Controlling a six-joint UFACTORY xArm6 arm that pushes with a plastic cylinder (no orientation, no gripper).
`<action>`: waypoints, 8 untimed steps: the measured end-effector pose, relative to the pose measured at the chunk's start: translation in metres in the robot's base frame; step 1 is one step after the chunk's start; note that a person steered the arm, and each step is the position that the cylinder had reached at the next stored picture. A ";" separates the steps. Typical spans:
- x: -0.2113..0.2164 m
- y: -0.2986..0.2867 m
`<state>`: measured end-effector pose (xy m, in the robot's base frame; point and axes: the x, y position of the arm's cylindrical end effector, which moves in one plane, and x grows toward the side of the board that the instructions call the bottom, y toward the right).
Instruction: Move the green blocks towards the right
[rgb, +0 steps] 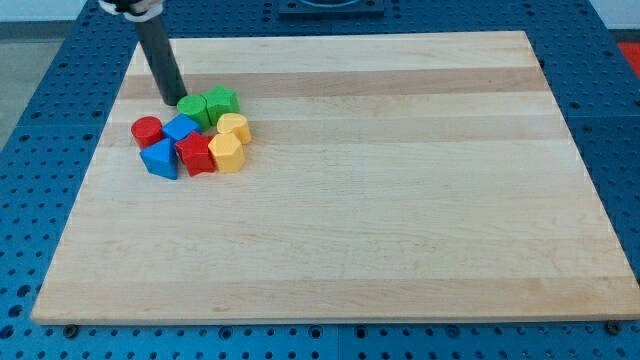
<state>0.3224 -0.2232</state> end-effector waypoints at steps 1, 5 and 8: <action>0.008 -0.013; 0.023 0.013; 0.033 0.013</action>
<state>0.3555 -0.2100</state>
